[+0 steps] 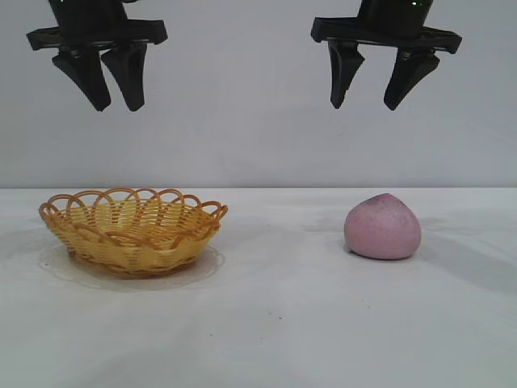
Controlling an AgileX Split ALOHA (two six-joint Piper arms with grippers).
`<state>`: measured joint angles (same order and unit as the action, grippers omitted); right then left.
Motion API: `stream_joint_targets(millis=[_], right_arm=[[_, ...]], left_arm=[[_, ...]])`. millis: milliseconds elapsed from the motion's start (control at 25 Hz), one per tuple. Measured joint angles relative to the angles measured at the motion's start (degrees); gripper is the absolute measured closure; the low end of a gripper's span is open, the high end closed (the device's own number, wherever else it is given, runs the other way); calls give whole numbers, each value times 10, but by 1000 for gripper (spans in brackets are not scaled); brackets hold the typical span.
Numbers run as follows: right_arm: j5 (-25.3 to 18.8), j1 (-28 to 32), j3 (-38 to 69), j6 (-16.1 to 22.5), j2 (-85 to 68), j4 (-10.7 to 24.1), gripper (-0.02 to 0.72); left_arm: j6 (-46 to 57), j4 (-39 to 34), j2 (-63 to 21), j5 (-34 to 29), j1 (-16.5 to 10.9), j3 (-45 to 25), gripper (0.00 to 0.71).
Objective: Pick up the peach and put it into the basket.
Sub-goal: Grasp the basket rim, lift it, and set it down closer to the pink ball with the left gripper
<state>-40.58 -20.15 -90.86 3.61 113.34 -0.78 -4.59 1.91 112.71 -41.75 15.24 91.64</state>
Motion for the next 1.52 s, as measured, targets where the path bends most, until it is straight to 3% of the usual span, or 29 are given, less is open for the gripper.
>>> stream_joint_targets(millis=[360, 560, 760, 1080, 1200, 1240, 1360, 1400, 1520], right_arm=[[0, 0, 0, 0, 0, 0, 230], [-7, 0, 0, 0, 0, 0, 230], [-11, 0, 0, 0, 0, 0, 230], [-16, 0, 0, 0, 0, -1, 230], [-17, 0, 0, -1, 0, -1, 230], [-18, 0, 0, -1, 0, -1, 230], [-20, 0, 0, -1, 0, 6, 230], [-23, 0, 0, 0, 0, 9, 230], [-31, 0, 0, 0, 0, 15, 230]], left_arm=[[0, -2, 0, -4, 0, 0, 352], [-62, -16, 13, -88, -6, 0, 352], [-167, 53, 58, -147, -34, 0, 352], [-203, 95, 125, -172, -36, 0, 352], [-207, 131, 142, -181, -37, 1, 577], [-209, 142, 142, -182, -37, 1, 619], [-210, 200, 133, -178, -39, -15, 640], [-209, 225, 122, -170, -39, -34, 710], [-207, 303, 66, -99, -39, -128, 710]])
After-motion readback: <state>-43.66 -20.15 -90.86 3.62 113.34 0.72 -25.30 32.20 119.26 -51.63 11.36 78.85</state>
